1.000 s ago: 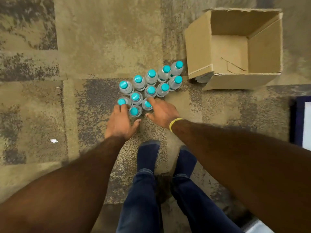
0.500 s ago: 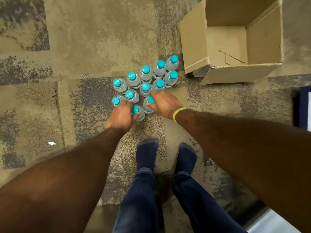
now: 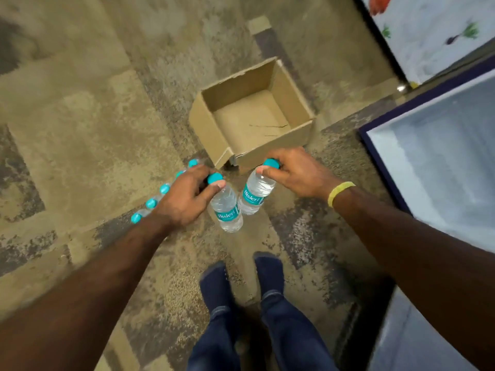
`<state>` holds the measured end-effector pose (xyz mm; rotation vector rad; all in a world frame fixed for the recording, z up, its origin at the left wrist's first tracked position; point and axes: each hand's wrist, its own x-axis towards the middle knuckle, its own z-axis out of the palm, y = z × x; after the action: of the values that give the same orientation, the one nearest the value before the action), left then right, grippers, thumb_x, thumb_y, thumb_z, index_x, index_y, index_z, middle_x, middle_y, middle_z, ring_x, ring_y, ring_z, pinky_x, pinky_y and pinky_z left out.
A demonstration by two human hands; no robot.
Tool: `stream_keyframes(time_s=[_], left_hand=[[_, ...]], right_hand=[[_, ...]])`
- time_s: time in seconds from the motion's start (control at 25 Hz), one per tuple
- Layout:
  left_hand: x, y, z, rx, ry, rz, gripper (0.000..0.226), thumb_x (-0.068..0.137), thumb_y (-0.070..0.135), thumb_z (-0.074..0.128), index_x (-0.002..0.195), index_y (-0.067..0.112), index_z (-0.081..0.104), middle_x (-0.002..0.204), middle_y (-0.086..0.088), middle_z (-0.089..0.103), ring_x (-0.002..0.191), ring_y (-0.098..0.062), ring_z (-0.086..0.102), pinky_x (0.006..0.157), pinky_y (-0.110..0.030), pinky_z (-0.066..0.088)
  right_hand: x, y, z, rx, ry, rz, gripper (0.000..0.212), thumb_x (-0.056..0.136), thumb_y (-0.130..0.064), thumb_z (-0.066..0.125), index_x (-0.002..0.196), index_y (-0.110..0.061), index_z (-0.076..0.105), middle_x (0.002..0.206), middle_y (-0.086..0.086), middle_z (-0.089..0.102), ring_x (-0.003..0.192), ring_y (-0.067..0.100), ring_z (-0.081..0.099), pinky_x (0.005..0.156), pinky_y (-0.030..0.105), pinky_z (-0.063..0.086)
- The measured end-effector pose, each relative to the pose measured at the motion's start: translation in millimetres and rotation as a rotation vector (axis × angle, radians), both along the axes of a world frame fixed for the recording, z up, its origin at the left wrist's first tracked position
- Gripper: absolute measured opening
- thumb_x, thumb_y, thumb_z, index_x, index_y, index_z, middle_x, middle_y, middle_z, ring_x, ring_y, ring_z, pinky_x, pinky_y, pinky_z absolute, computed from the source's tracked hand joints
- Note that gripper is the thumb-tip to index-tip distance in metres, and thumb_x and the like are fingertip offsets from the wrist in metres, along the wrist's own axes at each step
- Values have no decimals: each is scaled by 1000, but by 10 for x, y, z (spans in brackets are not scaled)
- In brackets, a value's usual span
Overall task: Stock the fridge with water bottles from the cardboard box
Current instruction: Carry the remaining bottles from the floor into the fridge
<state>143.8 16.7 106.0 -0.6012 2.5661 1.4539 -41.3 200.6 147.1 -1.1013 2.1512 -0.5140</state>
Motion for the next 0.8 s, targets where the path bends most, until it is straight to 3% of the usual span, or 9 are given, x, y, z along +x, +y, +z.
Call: stream_keyframes(time_s=[0.12, 0.28, 0.4, 0.6, 0.72, 0.8], left_hand=[[-788, 212, 491, 28, 28, -141, 37, 88, 50, 50, 95, 16, 62, 83, 6, 56, 76, -5, 51, 69, -21, 40], [-1735, 672, 980, 29, 22, -357, 43, 89, 49, 47, 96, 11, 65, 90, -7, 62, 83, -22, 59, 71, -36, 49], [-2322, 1118, 1218, 53, 11, -493, 47, 88, 57, 47, 92, 14, 64, 88, -14, 65, 80, -28, 59, 74, -44, 48], [-3113, 1923, 1449, 74, 3, -628, 62, 81, 71, 45, 88, 12, 63, 85, -20, 66, 70, -16, 53, 72, -48, 49], [-3527, 2363, 1583, 83, 18, -689, 49, 88, 62, 50, 90, 15, 65, 81, -12, 69, 71, -25, 62, 71, -48, 52], [-3797, 2642, 1691, 42, 91, -740, 35, 94, 51, 50, 91, 19, 65, 83, -3, 70, 79, -21, 65, 72, -42, 53]], right_hand=[[-350, 433, 416, -41, -39, -133, 33, 94, -45, 58, 85, -14, 62, 70, -1, 58, 58, 9, 46, 55, 30, 38], [-701, 1057, 850, -130, -100, -344, 28, 94, -39, 59, 93, -12, 66, 82, 5, 65, 72, 20, 60, 62, 35, 48], [-985, 1506, 1070, -169, -60, -454, 28, 94, -38, 59, 89, -11, 66, 80, 3, 65, 72, 18, 59, 65, 37, 48], [-1472, 2303, 1303, -182, -40, -628, 24, 93, -36, 60, 89, -14, 66, 81, 0, 65, 75, 17, 60, 70, 40, 50], [-1718, 2731, 1449, -191, -10, -692, 21, 93, -34, 61, 90, -14, 66, 82, 0, 65, 76, 17, 61, 71, 40, 50], [-1874, 2996, 1537, -214, 11, -755, 19, 93, -31, 61, 89, -13, 66, 81, 1, 64, 77, 19, 60, 72, 42, 50]])
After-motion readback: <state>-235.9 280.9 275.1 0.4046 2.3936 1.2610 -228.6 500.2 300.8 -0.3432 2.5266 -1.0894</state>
